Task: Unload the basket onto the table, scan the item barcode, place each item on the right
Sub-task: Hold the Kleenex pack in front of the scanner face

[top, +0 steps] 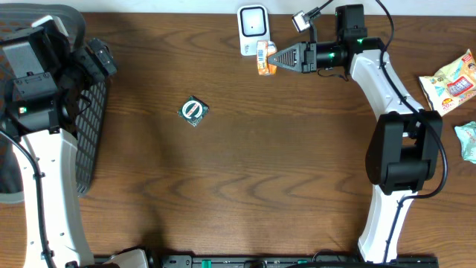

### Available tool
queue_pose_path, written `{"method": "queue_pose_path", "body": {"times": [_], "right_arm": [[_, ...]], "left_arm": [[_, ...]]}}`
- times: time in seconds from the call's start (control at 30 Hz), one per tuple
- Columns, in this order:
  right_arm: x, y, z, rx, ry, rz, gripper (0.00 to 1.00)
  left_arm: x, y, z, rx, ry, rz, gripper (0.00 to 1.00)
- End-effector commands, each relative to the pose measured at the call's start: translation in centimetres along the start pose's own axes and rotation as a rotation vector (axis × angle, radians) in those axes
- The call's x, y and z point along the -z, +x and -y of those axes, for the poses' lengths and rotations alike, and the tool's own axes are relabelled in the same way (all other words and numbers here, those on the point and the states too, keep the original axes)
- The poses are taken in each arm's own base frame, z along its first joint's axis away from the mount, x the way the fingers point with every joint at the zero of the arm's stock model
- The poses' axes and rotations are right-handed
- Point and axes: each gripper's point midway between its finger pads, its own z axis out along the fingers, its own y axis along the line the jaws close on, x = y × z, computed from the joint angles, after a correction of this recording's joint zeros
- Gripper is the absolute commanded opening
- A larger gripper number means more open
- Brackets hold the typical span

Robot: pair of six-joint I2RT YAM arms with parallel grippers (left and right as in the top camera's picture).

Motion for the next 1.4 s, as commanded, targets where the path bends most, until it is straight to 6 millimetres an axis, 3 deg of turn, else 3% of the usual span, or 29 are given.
{"method": "queue_pose_path", "body": {"times": [0.0,1.37], "right_arm": [[-0.29,-0.47,-1.68,0.049,-0.012,-0.005,0.01],[-0.71,-0.15,-1.67,0.029,-0.010,-0.014,0.01]], "left_arm": [[-0.43,0.10,-1.73,0.014,-0.074,-0.008,0.98],[-0.43,0.10,-1.73,0.014,-0.074,-0.008,0.98]]}}
